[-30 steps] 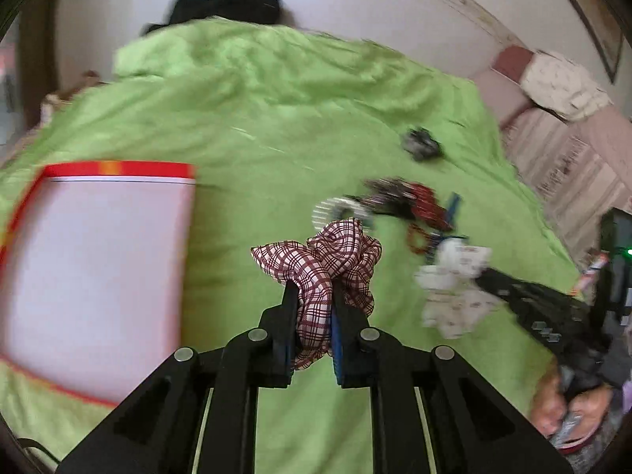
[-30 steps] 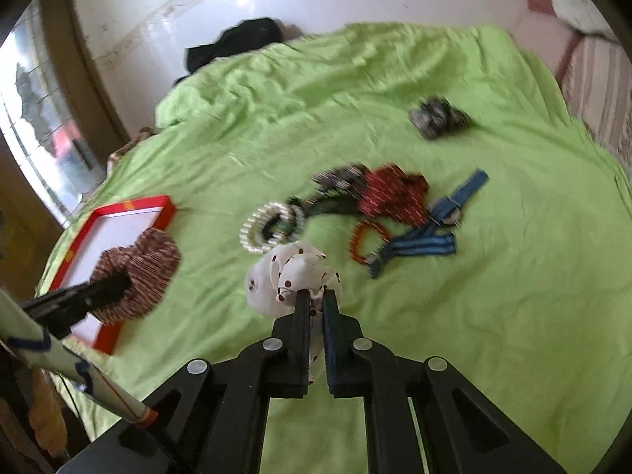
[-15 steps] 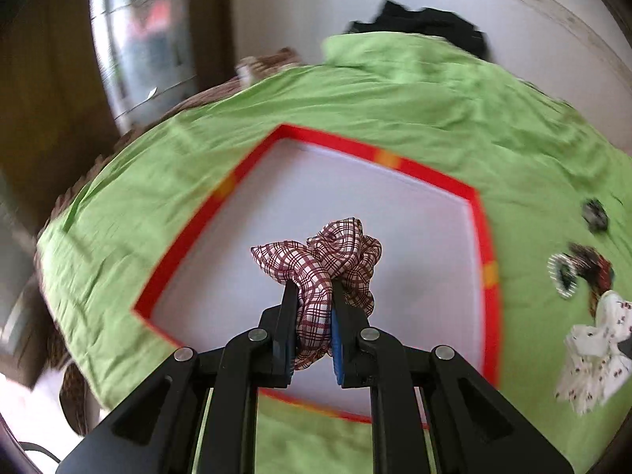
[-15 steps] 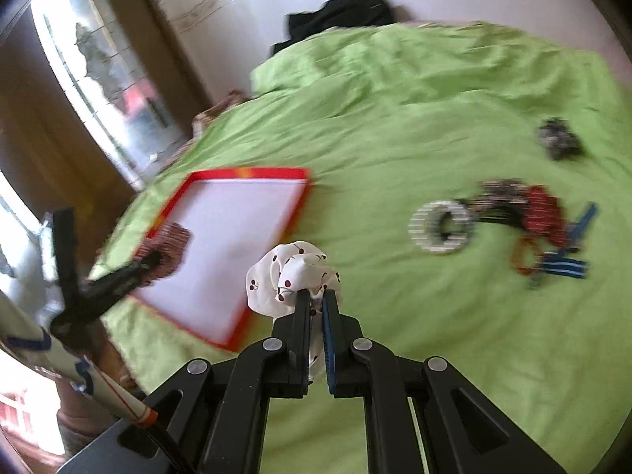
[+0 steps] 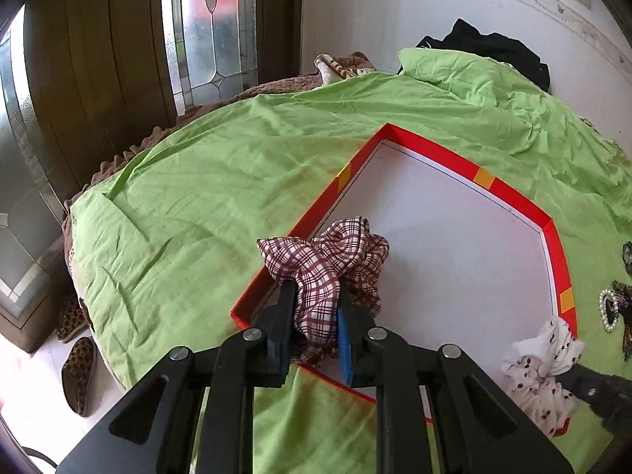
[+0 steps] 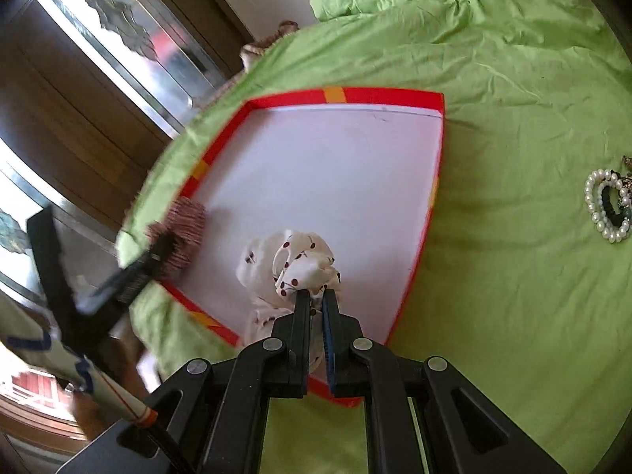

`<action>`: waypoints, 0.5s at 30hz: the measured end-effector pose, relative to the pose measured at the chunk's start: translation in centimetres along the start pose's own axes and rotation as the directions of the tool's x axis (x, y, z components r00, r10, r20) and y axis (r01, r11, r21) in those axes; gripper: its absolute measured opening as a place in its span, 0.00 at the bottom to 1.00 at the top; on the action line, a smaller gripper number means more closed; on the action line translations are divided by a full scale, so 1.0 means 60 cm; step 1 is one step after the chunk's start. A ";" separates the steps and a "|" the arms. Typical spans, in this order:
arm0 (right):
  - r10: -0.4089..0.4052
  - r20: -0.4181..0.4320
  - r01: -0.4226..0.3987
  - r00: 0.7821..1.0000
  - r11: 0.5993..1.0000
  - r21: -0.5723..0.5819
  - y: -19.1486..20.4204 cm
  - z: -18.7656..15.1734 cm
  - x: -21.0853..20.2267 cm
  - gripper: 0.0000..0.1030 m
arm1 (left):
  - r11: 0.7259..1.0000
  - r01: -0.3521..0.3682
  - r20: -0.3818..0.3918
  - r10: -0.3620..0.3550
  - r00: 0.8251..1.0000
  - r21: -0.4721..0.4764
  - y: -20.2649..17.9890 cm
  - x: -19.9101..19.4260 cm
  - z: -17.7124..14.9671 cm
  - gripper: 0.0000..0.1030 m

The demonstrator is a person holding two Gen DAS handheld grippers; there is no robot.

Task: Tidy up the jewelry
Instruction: 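Carry both scrunchies over the red-rimmed tray and open both grippers, then move both grippers back to the remaining jewelry pile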

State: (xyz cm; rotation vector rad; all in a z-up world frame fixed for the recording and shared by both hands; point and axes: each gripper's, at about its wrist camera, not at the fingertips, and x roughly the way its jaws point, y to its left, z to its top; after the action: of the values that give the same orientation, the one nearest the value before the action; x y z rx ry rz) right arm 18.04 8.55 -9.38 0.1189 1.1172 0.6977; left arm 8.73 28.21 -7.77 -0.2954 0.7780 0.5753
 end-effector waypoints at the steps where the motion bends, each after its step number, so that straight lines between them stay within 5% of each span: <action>1: -0.011 -0.001 0.011 1.000 1.000 -0.002 -0.001 0.000 0.003 0.07 | 1.000 0.000 0.007 0.000 1.000 0.002 -0.001 -0.002 -0.001 0.23; 8: -0.101 0.041 0.104 0.994 0.992 -0.071 0.010 -0.004 -0.001 0.13 | 0.999 0.041 0.054 -0.040 0.998 -0.014 -0.002 -0.012 0.000 0.51; 10: -0.115 0.060 0.120 0.992 0.989 -0.092 0.016 -0.007 -0.007 0.22 | 0.997 0.074 0.076 -0.071 0.995 -0.034 0.002 -0.019 0.000 0.59; 12: -0.123 0.089 0.132 0.988 0.986 -0.102 0.020 -0.010 -0.018 0.47 | 0.995 0.094 0.103 -0.088 0.991 -0.046 0.003 -0.028 0.000 0.63; 15: -0.126 0.133 0.141 0.983 0.984 -0.108 0.021 -0.016 -0.038 0.55 | 0.992 0.113 0.147 -0.104 0.984 -0.054 0.000 -0.042 -0.001 0.73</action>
State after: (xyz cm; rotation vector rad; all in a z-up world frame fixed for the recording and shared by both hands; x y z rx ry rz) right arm 16.09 8.01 -7.48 -0.0124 0.9521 0.6255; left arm 7.26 27.22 -6.00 -0.3471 0.6020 0.5128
